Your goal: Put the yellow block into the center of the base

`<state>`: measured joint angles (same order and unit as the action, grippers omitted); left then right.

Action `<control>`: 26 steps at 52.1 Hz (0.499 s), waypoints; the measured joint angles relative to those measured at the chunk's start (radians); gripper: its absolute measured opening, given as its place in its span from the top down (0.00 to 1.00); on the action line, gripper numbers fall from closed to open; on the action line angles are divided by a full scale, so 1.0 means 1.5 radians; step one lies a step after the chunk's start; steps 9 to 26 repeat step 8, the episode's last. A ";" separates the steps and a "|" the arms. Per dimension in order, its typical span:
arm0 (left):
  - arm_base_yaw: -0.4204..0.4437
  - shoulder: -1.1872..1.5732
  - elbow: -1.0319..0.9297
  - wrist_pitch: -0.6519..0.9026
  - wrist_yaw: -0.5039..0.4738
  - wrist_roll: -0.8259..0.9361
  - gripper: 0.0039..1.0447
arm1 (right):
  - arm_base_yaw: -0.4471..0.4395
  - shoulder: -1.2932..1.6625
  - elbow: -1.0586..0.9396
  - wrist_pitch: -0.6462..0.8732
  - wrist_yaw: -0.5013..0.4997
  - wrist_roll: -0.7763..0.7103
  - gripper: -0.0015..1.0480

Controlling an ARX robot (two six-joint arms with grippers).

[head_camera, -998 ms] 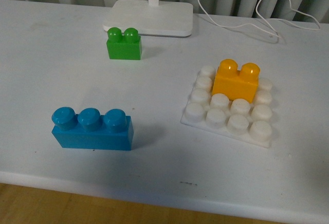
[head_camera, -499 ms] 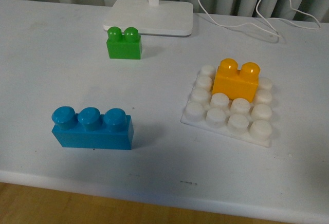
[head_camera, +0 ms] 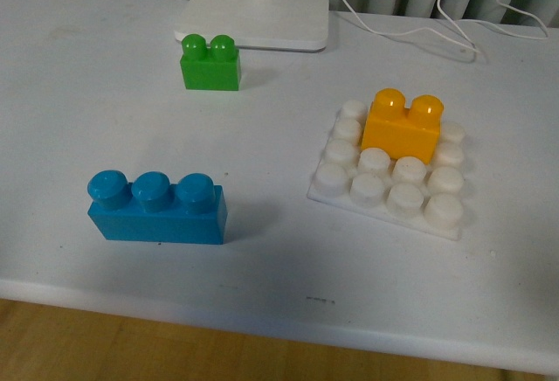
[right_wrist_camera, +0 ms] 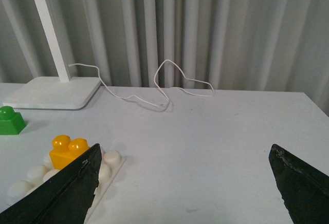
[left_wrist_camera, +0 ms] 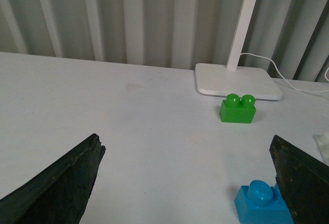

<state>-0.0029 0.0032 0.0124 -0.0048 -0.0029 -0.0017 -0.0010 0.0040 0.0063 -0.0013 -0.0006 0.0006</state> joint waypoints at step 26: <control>0.000 0.000 0.000 0.000 0.000 0.000 0.06 | 0.000 0.000 0.000 0.000 0.000 0.000 0.09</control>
